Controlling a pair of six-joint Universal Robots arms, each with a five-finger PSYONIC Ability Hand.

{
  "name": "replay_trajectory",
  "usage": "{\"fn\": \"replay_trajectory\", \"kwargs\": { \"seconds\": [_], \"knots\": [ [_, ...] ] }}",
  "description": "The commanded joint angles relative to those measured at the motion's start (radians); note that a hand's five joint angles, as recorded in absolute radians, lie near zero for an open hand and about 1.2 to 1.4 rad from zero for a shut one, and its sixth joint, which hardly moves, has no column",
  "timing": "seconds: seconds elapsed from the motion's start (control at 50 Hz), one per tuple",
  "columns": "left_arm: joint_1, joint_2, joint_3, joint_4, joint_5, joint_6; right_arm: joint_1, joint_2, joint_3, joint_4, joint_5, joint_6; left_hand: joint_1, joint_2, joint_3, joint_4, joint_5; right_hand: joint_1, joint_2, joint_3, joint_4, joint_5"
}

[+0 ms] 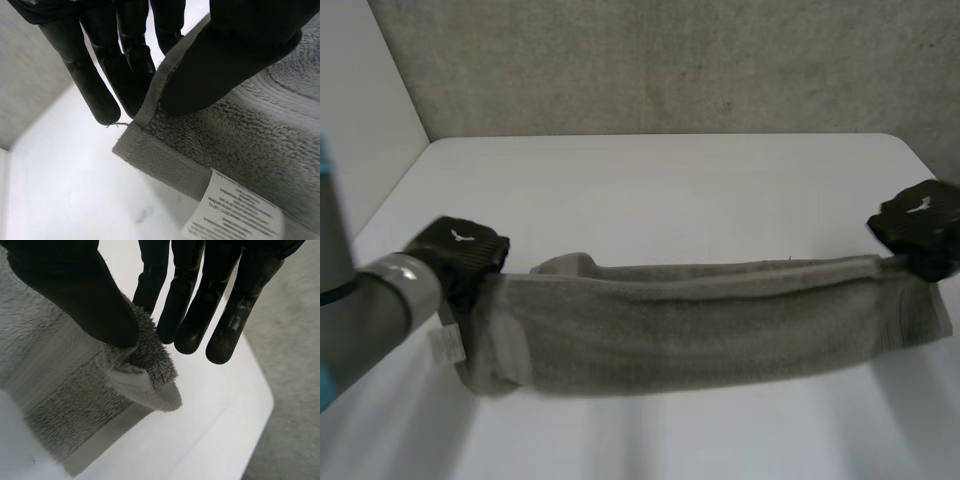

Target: Fold the laundry

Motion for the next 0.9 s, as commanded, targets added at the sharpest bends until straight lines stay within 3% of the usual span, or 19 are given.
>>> {"fn": "replay_trajectory", "kwargs": {
  "seconds": [0.02,0.16,0.2,0.22,0.26,0.28,0.3,0.32,0.36,0.42,0.54,0.68,0.9],
  "knots": [
    [-0.004,-0.266,0.278,0.011,-0.001,-0.003,0.141,0.241,-0.226,-0.026,0.182,-0.034,0.204,0.179,0.18,0.179,0.18,0.439,0.213,0.206,0.2,0.231],
    [-0.008,-0.334,0.652,0.023,0.003,-0.001,0.161,0.326,-0.494,-0.161,0.195,-0.018,0.204,0.179,0.18,0.179,0.18,0.439,0.213,0.206,0.2,0.231],
    [-0.008,-0.334,0.849,0.096,0.003,-0.001,0.169,0.322,-0.614,-0.32,0.196,-0.002,0.204,0.179,0.18,0.179,0.18,0.439,0.213,0.206,0.2,0.231],
    [-0.008,-0.334,0.85,0.096,0.003,-0.001,0.169,0.322,-0.615,-0.32,0.196,-0.002,0.204,0.179,0.18,0.179,0.18,0.439,0.213,0.206,0.2,0.231],
    [-0.013,-0.329,0.929,0.162,0.003,0.0,0.196,0.282,-0.687,-0.586,0.199,0.061,0.204,0.179,0.18,0.179,0.18,0.439,0.213,0.206,0.2,0.231],
    [-0.014,-0.316,0.978,0.241,0.003,-0.003,0.196,0.282,-0.687,-0.587,0.199,0.061,0.204,0.179,0.18,0.179,0.18,0.439,0.213,0.206,0.2,0.231],
    [-0.014,-0.29,0.997,0.335,0.0,-0.007,0.199,0.245,-0.678,-0.719,0.207,0.105,0.204,0.179,0.18,0.179,0.18,0.439,0.213,0.206,0.2,0.231],
    [-0.014,-0.29,0.997,0.336,0.0,-0.007,0.199,0.245,-0.678,-0.721,0.207,0.106,0.204,0.179,0.18,0.179,0.18,0.439,0.213,0.206,0.2,0.231],
    [-0.017,-0.221,0.966,0.492,-0.006,-0.016,0.196,0.181,-0.606,-0.927,0.201,0.181,0.204,0.179,0.18,0.179,0.18,0.439,0.213,0.206,0.2,0.231],
    [-0.017,-0.175,0.875,0.552,-0.009,-0.041,0.196,0.145,-0.535,-0.994,0.195,0.224,0.204,0.179,0.18,0.179,0.18,0.439,0.213,0.206,0.2,0.231],
    [-0.008,-0.145,0.707,0.552,-0.011,-0.099,0.196,0.145,-0.457,-0.96,0.169,0.238,0.204,0.179,0.18,0.179,0.18,0.439,0.213,0.206,0.2,0.231],
    [0.009,-0.148,0.366,0.564,-0.003,-0.147,0.195,0.196,-0.249,-0.888,0.014,0.239,0.204,0.179,0.18,0.179,0.18,0.439,0.213,0.206,0.2,0.231],
    [0.009,-0.27,0.019,0.676,0.003,-0.133,0.192,0.355,-0.027,-0.795,0.0,0.227,0.204,0.179,0.18,0.179,0.18,0.439,0.213,0.206,0.2,0.231]
  ]
}}
